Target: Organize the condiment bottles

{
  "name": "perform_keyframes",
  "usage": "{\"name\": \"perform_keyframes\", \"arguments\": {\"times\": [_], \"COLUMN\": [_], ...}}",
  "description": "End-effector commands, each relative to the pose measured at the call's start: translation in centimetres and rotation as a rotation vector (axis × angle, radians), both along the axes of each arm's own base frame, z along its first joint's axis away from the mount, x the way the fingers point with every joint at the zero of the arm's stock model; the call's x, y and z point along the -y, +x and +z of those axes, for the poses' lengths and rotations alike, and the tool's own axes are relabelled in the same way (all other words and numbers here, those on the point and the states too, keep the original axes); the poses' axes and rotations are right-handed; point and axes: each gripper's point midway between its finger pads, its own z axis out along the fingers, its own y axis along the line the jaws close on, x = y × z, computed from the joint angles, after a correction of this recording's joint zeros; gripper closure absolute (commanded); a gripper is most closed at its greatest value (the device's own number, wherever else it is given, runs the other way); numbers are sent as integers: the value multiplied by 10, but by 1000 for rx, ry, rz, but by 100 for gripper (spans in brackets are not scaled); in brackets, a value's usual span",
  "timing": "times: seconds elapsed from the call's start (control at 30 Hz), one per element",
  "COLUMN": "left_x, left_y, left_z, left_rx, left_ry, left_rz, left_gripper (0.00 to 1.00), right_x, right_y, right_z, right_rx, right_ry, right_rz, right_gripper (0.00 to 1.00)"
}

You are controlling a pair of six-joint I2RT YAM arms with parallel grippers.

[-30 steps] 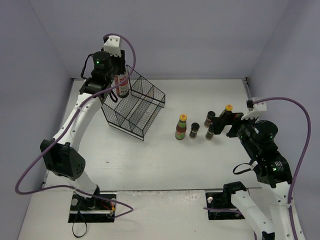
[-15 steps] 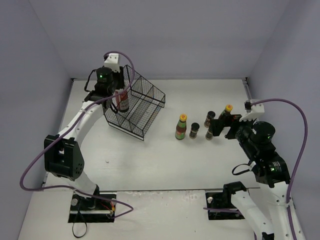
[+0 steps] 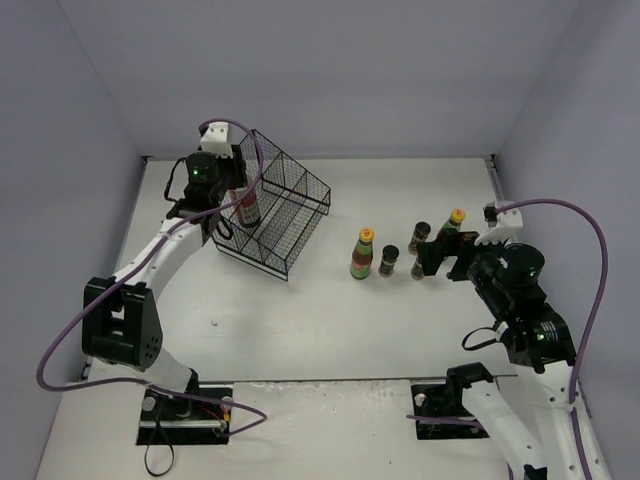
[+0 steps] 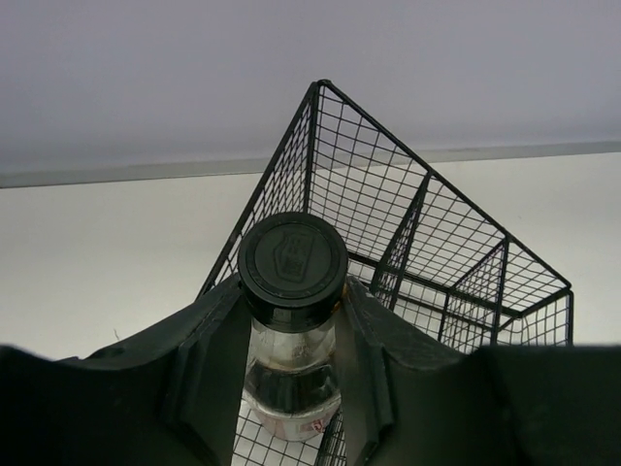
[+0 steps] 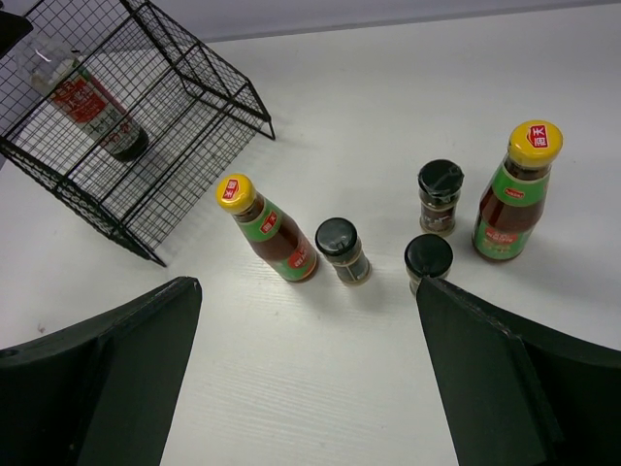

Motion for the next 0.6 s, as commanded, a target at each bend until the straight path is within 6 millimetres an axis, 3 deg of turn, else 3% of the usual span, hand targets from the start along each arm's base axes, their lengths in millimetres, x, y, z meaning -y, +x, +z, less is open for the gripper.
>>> {"name": "perform_keyframes", "arguments": {"times": [0.0, 0.2, 0.37, 0.57], "left_x": [1, 3, 1, 4], "left_y": [-14, -21, -25, -46], "left_z": [125, 123, 123, 150], "left_rx": [353, 324, 298, 229], "left_ry": [-94, -86, -78, -79], "left_rz": [-32, -51, -50, -76], "left_gripper": [63, 42, 33, 26], "right_x": [-7, -7, -8, -5], "right_y": [6, 6, 6, 6], "right_z": [19, 19, 20, 28], "right_rx": [75, 75, 75, 91], "right_ry": [32, 32, 31, 18], "right_rz": [25, 28, 30, 22], "right_gripper": [0, 0, 0, 0]}}
